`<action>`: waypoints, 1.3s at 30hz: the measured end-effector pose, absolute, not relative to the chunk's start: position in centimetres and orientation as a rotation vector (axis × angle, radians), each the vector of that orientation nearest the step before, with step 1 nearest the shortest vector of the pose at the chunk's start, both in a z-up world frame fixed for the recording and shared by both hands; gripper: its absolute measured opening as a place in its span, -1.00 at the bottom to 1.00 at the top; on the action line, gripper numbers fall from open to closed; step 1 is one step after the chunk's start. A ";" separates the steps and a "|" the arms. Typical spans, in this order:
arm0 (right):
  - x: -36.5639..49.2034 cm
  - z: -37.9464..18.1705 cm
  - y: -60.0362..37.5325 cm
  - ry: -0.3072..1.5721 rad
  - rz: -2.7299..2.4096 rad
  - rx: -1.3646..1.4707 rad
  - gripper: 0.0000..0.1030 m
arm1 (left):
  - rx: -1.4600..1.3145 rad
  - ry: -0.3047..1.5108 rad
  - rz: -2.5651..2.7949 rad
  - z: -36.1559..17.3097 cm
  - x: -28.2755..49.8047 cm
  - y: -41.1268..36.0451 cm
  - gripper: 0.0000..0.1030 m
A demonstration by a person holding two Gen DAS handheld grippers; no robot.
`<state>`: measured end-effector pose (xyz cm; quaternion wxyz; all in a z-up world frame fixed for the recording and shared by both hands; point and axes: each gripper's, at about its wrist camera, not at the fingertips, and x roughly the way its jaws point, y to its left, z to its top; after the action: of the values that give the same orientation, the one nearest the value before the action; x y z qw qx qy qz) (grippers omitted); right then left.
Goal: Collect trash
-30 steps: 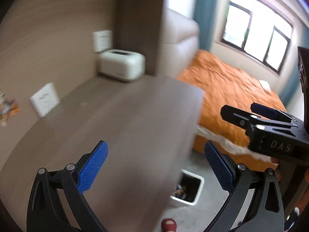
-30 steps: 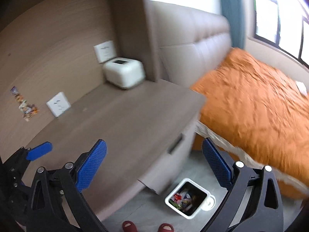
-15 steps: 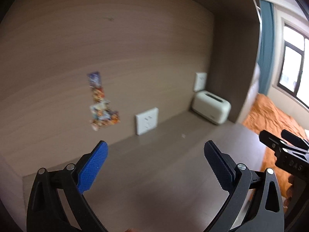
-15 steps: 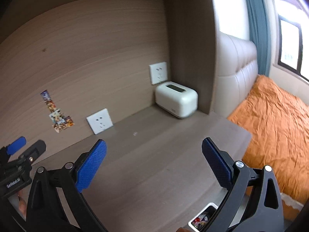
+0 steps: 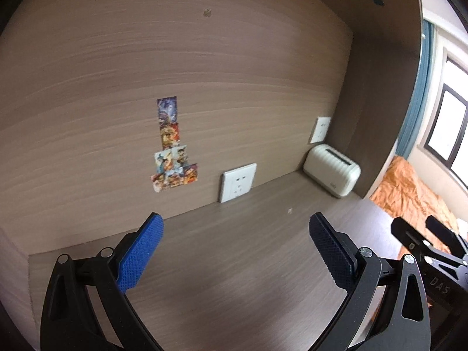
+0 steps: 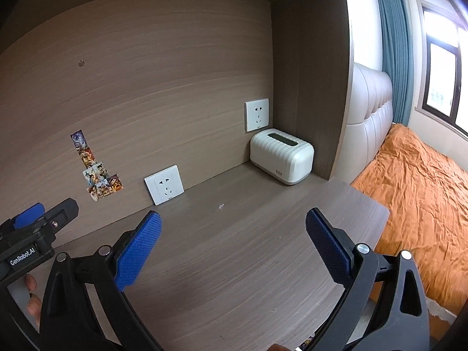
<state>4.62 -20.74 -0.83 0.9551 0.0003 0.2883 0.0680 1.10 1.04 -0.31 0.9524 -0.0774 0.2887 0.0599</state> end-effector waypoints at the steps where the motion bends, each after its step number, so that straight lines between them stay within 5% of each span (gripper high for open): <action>1: 4.6 -0.9 -20.6 0.588 0.139 0.003 0.91 | -0.142 0.580 0.131 -0.4 1.0 1.0 0.90; 39: 5.0 -2.4 -19.2 0.646 0.084 0.006 0.91 | -0.054 0.571 0.070 -1.2 1.2 -0.3 0.90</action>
<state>5.05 -19.21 -2.41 0.9475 0.0028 0.3171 0.0413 1.23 -0.29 -1.22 0.9585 -0.0267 0.2817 0.0346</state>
